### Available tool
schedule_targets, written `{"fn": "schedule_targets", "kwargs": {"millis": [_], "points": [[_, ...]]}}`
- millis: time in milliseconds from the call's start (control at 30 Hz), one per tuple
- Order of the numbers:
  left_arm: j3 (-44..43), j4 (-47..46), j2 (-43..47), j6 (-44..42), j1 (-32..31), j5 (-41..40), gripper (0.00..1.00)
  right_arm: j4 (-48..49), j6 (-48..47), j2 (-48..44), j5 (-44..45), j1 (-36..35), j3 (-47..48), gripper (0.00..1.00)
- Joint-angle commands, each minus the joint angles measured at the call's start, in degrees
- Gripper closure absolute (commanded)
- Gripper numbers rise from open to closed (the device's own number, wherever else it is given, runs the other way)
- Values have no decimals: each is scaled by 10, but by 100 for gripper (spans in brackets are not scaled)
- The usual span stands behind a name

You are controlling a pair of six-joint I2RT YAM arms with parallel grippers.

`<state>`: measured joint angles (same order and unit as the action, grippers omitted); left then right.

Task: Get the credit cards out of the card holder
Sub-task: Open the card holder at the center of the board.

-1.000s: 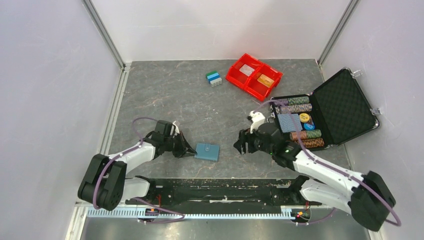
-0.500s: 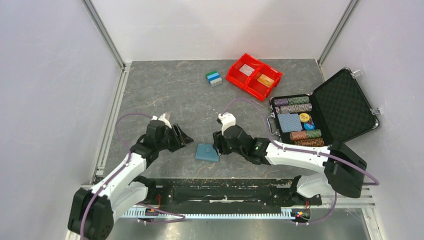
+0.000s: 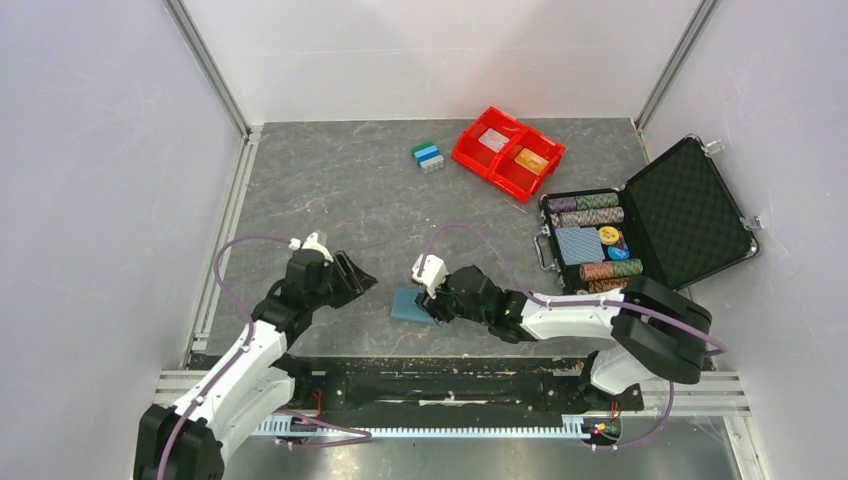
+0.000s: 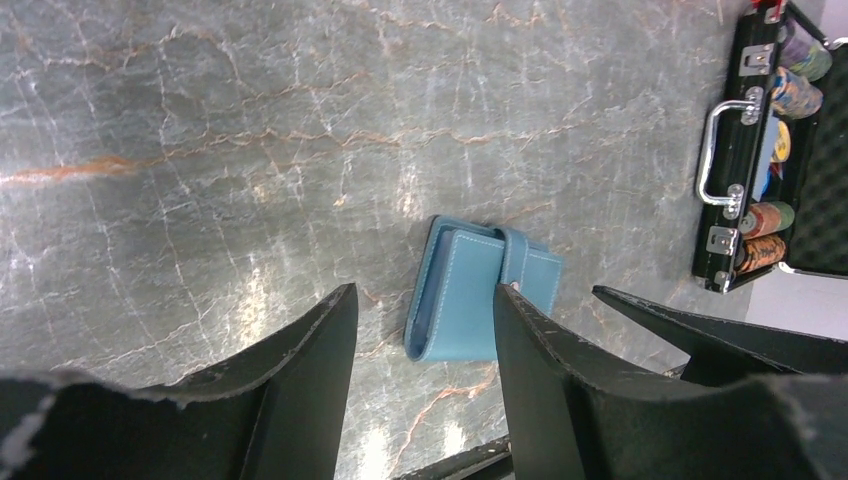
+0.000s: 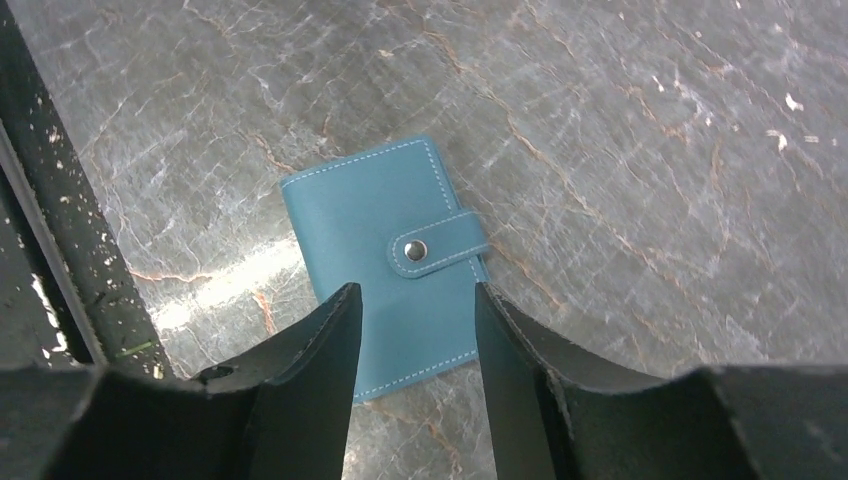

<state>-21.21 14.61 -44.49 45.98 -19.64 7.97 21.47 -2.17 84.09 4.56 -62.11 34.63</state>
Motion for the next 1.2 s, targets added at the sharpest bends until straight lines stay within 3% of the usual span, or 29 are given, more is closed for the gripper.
{"fn": "schedule_targets", "kwargs": {"millis": [0,133,600,1167], "points": [[16,-19,0,29,0,16,41,106,-94,16,-44,-1,-15,53],[22,-26,-3,33,0,26,41,162,-126,27,-43,0,-41,53],[44,-42,-8,43,0,53,42,172,-169,90,-77,0,-23,52],[50,-50,-22,30,0,68,43,194,-170,107,-28,-2,-17,48]]}}
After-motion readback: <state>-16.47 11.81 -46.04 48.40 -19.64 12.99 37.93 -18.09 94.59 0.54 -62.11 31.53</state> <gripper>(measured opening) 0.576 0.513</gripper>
